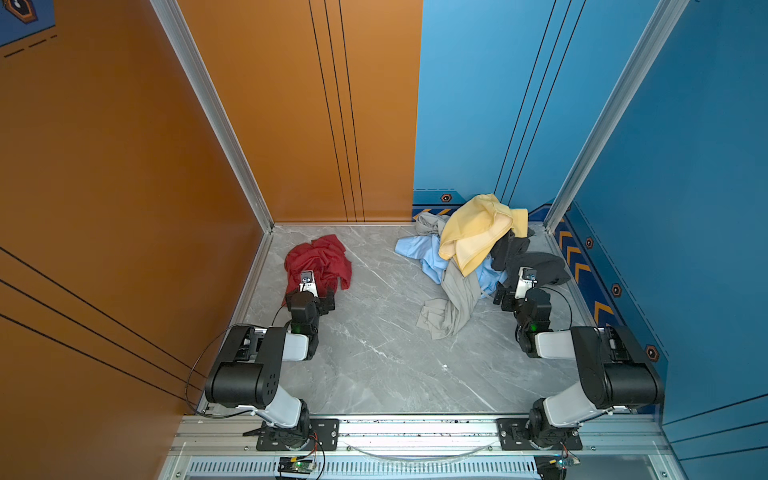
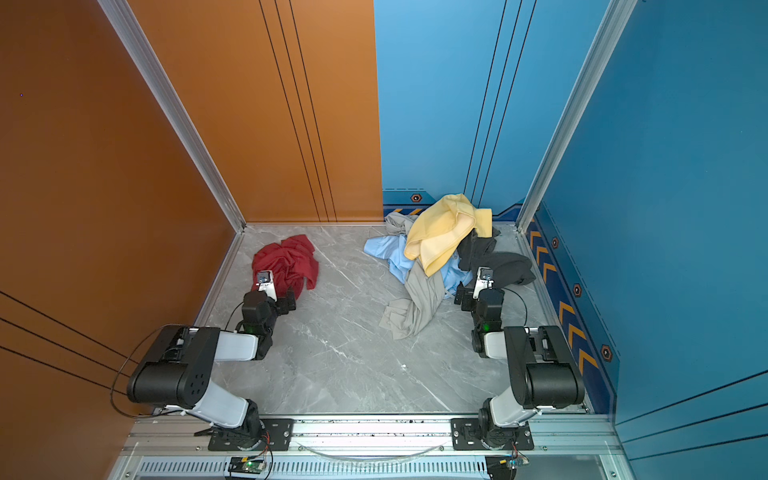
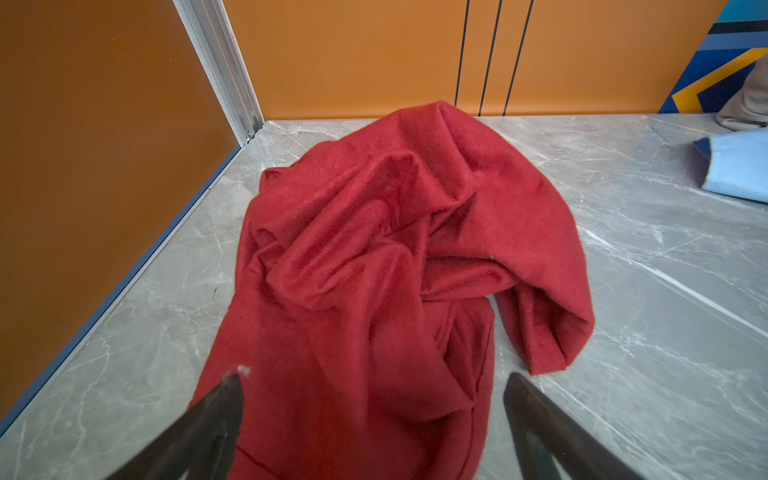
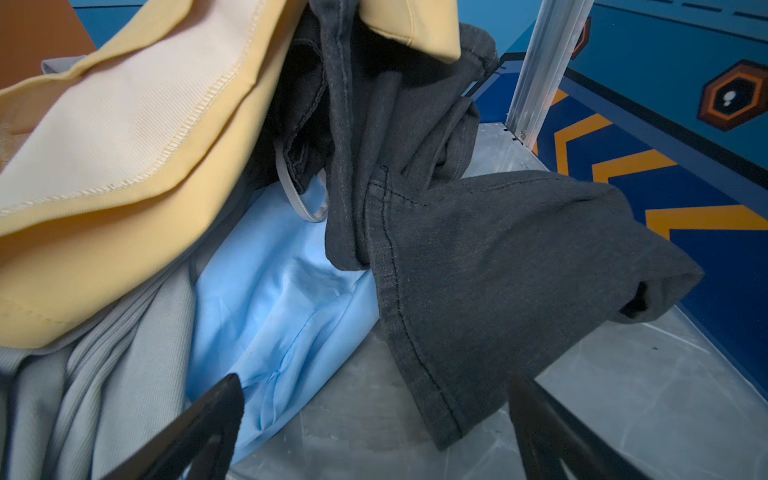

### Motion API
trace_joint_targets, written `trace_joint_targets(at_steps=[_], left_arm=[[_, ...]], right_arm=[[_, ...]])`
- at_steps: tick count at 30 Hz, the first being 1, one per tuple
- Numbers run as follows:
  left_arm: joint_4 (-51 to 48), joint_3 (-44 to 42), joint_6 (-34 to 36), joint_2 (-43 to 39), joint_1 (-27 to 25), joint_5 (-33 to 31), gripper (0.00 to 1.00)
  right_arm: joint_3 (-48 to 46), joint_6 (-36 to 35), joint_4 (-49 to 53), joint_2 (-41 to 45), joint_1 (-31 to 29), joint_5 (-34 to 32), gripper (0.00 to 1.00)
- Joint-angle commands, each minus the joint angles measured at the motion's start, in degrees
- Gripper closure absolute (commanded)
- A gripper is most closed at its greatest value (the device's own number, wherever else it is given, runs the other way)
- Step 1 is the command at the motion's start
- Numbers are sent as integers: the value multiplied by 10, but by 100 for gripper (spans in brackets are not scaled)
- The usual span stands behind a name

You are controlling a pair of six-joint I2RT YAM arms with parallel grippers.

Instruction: Pick out a specific cloth from the pile

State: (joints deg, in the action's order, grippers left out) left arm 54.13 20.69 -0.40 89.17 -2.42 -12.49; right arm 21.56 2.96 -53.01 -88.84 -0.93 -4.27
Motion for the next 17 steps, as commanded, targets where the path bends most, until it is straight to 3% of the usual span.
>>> trace_joint_targets(at_steps=[1, 17], left_arm=[[-6, 8, 4, 3, -6, -15, 2], [-6, 8, 4, 3, -6, -14, 2]], right_arm=[[-1, 2, 10, 2, 0, 4, 0], [0, 2, 12, 2, 1, 5, 0]])
